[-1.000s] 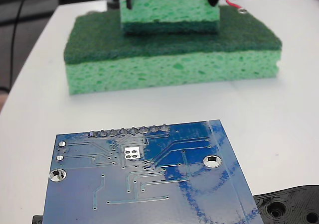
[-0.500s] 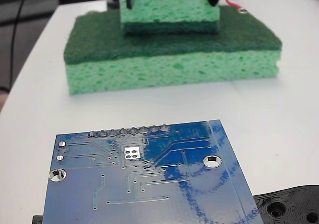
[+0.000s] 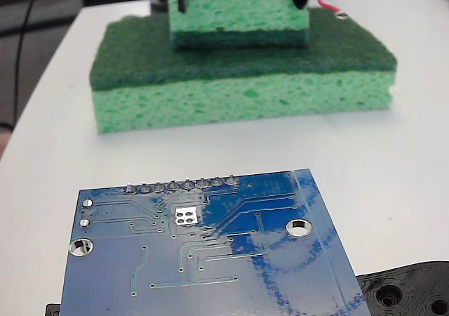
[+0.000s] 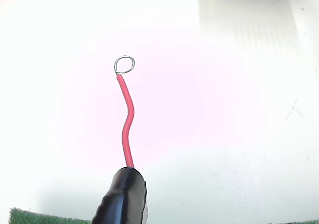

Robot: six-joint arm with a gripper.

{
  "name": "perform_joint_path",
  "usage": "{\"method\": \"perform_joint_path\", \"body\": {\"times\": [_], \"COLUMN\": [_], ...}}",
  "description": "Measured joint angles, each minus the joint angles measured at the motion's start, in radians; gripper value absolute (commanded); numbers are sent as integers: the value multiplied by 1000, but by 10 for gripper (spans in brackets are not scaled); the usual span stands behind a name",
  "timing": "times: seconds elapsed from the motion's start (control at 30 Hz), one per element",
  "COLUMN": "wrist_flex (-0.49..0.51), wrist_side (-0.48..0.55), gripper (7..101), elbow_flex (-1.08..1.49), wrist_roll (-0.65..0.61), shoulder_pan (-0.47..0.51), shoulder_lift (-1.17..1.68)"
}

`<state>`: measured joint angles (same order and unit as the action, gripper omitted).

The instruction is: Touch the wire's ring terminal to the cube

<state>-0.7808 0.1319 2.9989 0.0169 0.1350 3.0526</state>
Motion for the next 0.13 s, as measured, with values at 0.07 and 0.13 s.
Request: {"method": "perform_joint_path", "body": {"times": [0.07,0.13], "wrist_flex": [0,0], "wrist_side": [0,0], "gripper": [1003,1003], "elbow_flex": [0,0], "wrist_roll": [0,0], "shoulder_pan": [0,0], "shoulder_lift": [0,0]}}
